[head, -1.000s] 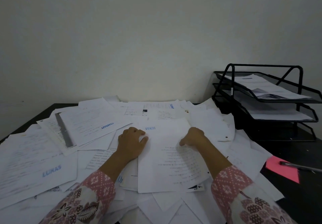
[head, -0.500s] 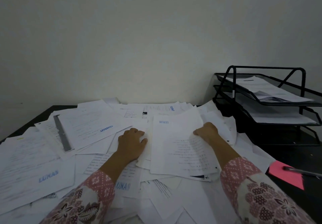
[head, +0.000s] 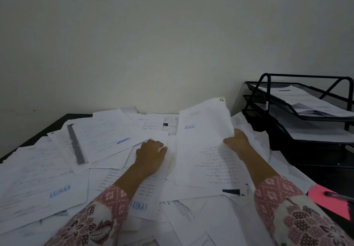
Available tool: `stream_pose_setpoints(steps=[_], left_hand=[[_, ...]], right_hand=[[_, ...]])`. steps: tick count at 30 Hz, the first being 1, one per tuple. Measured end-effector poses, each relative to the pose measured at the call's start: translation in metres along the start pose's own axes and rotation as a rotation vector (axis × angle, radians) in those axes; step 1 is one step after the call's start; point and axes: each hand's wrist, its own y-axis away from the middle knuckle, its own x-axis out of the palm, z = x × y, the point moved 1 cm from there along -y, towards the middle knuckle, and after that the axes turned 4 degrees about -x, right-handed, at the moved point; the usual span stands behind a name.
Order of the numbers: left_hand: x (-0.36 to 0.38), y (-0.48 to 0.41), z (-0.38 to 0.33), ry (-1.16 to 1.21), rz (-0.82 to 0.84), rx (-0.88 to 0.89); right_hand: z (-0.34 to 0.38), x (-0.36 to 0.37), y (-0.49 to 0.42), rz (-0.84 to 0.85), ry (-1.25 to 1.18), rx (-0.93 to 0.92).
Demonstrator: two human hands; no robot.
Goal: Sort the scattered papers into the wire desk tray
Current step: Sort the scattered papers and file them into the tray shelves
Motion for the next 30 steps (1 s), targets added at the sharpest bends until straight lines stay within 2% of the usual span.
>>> stream_pose_setpoints(steps=[3, 7, 9, 13, 17, 20, 26, 30], left_hand=[[-0.003, -0.003, -0.017, 0.202, 0.032, -0.020], [-0.012, -0.007, -0.053, 0.776, 0.255, -0.107], [-0.017, -0.008, -0.066, 0.934, 0.288, -0.085], [-0.027, -0.005, -0.085, 0.867, 0.045, 0.009], [-0.037, -0.004, -0.088, 0.966, -0.118, 0.039], [-0.040, -0.004, -0.084, 0.964, -0.113, 0.025], [-0.034, 0.000, -0.076, 0.740, -0.054, 0.005], [-0.039, -0.001, -0.069, 0.819, -0.080, -0.077]], right_hand=[[0.003, -0.021, -0.001, -0.028, -0.151, -0.087], [0.009, -0.037, 0.002, -0.009, -0.346, -0.151], [0.015, -0.039, 0.004, -0.005, -0.406, -0.169], [0.031, -0.041, 0.009, -0.054, -0.500, -0.245], [0.043, -0.040, 0.012, -0.096, -0.574, -0.294], [0.044, -0.036, 0.012, -0.093, -0.552, -0.260], [0.033, -0.027, 0.013, -0.025, -0.511, -0.223], [0.028, -0.017, 0.012, 0.000, -0.349, -0.234]])
